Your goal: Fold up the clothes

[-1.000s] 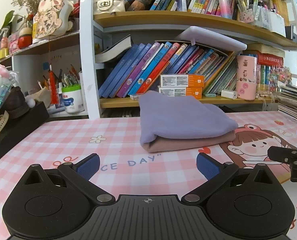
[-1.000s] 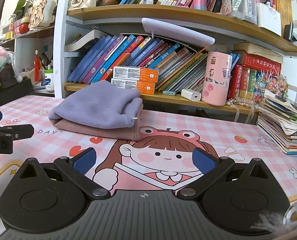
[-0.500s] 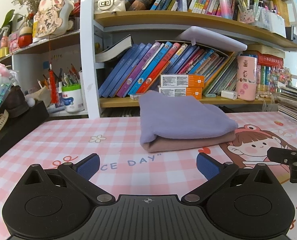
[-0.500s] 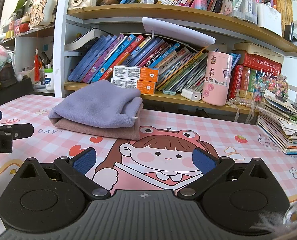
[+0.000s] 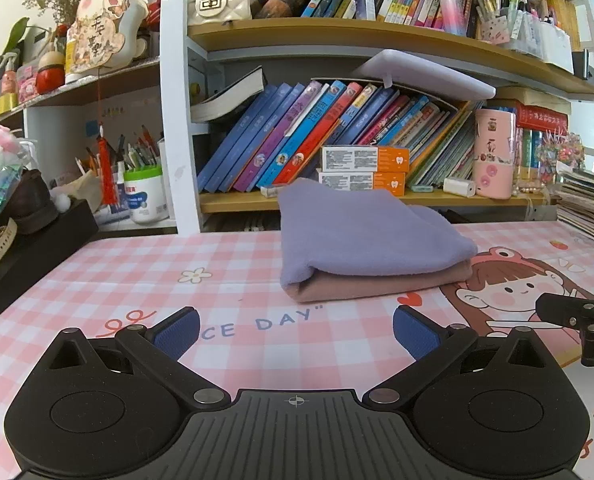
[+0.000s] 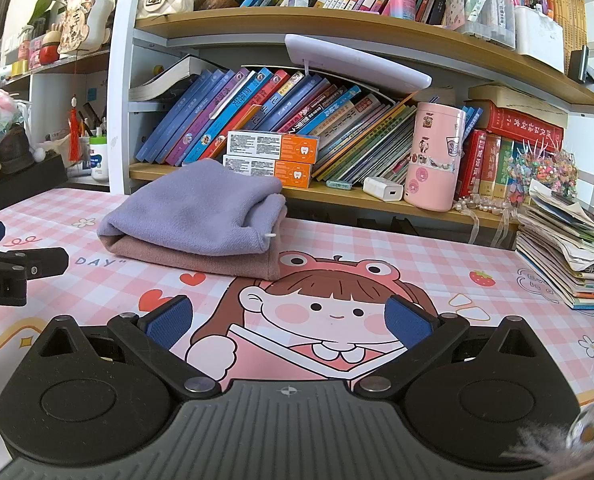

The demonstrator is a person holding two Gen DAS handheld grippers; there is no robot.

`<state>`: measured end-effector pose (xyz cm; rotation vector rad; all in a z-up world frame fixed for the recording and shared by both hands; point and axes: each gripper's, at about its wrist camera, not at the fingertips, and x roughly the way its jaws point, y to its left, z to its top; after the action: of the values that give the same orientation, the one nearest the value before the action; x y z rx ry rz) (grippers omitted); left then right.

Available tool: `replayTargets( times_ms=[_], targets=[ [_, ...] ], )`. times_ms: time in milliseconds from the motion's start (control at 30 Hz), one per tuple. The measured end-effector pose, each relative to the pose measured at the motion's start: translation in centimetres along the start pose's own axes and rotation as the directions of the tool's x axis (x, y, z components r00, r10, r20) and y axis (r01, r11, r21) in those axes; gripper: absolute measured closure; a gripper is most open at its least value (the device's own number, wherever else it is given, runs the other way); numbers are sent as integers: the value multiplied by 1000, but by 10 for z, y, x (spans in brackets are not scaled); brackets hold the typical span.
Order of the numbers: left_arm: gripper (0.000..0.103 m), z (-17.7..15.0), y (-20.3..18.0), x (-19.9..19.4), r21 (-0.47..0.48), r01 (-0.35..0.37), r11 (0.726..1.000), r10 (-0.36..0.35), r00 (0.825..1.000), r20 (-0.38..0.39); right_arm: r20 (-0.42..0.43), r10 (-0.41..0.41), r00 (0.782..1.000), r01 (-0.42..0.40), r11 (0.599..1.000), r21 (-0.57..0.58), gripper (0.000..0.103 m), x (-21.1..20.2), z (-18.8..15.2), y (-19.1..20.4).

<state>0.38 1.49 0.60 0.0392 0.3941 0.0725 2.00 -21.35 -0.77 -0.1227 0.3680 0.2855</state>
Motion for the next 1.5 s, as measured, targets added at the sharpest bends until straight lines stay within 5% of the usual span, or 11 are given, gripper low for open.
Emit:
replayTargets(
  times_ms=[1500],
  targets=[
    [0,0,-2,1,13,-11,1000,11,1000,-3,-1,-1,1000,1,1000,-5,0,1,0,0]
  ],
)
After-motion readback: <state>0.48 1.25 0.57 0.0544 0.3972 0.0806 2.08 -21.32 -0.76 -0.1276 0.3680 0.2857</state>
